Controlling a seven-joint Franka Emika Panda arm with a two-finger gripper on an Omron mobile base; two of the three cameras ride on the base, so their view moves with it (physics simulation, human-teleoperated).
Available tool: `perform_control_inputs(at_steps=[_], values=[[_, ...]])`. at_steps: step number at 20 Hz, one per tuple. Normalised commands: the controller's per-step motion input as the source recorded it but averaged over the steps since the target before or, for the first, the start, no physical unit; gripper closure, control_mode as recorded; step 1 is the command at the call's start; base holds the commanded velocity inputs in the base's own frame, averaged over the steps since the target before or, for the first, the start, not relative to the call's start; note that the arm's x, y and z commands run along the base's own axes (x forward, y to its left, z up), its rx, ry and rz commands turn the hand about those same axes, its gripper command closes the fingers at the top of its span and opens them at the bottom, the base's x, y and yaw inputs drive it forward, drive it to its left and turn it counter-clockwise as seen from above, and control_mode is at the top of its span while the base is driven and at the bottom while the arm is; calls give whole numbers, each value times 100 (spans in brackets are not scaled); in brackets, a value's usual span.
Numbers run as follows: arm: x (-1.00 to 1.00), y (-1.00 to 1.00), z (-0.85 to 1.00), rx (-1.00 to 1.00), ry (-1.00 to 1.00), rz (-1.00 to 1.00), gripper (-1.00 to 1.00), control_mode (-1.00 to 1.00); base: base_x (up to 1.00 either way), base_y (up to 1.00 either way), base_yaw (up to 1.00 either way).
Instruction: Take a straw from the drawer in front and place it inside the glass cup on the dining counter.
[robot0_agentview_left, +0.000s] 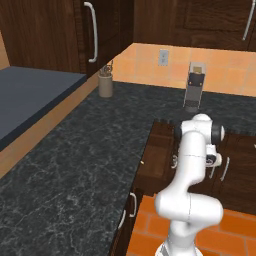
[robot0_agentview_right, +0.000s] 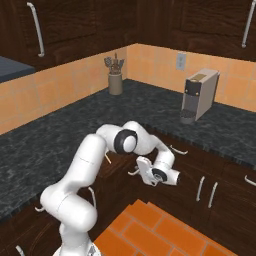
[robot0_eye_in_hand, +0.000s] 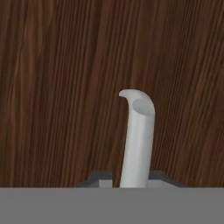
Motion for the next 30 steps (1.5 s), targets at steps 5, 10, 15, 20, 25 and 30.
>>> perform_control_inputs(at_steps=[5, 10, 15, 20, 25, 30], values=[[-51, -94, 5, 0, 8, 0, 100, -100, 0, 0, 0], [-15, -15, 2, 0, 16, 0, -100, -100, 0, 0, 0], [-48, -12, 8, -1, 10, -1, -100, -100, 0, 0, 0], [-86, -9, 82, -5, -2, -7, -100, -100, 0, 0, 0], [-35, 15, 100, -17, -16, -5, -100, -100, 0, 0, 0], [0, 59, 100, -35, -15, -4, -100, -100, 0, 0, 0]])
